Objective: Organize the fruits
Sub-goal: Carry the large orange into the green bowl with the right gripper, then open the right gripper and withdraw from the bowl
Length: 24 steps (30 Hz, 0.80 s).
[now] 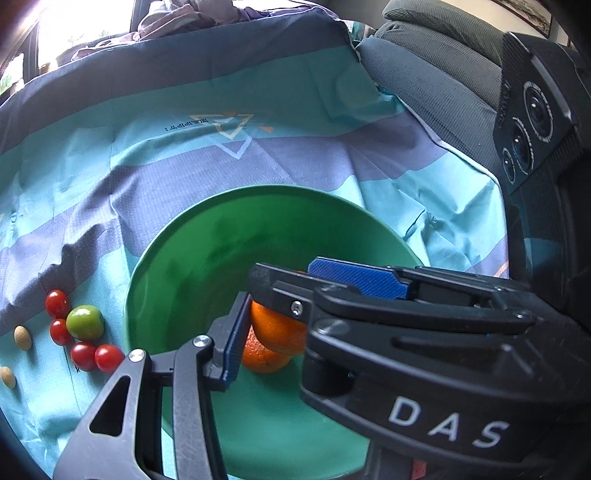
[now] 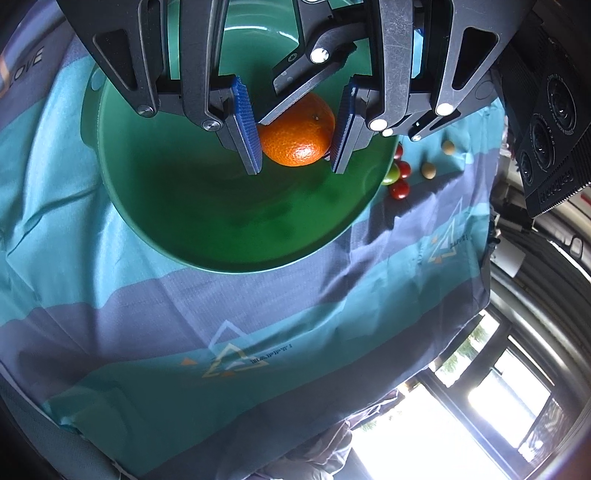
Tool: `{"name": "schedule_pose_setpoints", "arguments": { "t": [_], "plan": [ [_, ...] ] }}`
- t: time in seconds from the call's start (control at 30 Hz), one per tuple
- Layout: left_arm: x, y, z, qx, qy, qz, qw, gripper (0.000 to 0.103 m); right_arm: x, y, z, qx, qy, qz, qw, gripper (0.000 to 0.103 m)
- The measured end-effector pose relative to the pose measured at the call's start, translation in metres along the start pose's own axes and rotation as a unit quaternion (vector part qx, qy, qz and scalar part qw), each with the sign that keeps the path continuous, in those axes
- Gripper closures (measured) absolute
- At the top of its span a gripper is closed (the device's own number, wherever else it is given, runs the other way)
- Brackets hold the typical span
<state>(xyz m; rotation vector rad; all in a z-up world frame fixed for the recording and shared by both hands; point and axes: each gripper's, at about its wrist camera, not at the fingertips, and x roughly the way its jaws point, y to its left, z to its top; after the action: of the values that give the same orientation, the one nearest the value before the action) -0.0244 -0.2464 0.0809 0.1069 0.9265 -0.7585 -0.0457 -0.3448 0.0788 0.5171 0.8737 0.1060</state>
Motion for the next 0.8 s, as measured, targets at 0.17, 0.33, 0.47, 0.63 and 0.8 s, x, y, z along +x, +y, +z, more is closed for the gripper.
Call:
{"name": "schedule_pose_setpoints", "arguments": {
  "t": [0.17,0.33,0.47,0.63,0.8],
  "plan": [
    [0.005,0.001,0.0,-0.002,0.007,-0.002,1.0,0.057,0.003,-0.003,0.001,0.005,0.004,-0.002,1.0,0.061],
    [0.009,0.001,0.0,-0.002,0.012,-0.003,0.9999,0.057,0.006,-0.004,0.001,0.007,0.009,-0.007,1.0,0.061],
    [0.011,0.002,-0.001,-0.005,0.014,-0.005,0.9999,0.057,0.007,-0.005,0.0,0.008,0.011,-0.009,1.0,0.061],
    [0.013,0.002,-0.001,-0.007,0.016,-0.008,0.9998,0.057,0.008,-0.005,0.001,0.009,0.013,-0.01,1.0,0.061],
    [0.016,0.004,-0.001,-0.013,0.019,-0.012,0.9997,0.057,0.009,-0.005,0.001,0.008,0.015,-0.014,1.0,0.061]
  ]
}}
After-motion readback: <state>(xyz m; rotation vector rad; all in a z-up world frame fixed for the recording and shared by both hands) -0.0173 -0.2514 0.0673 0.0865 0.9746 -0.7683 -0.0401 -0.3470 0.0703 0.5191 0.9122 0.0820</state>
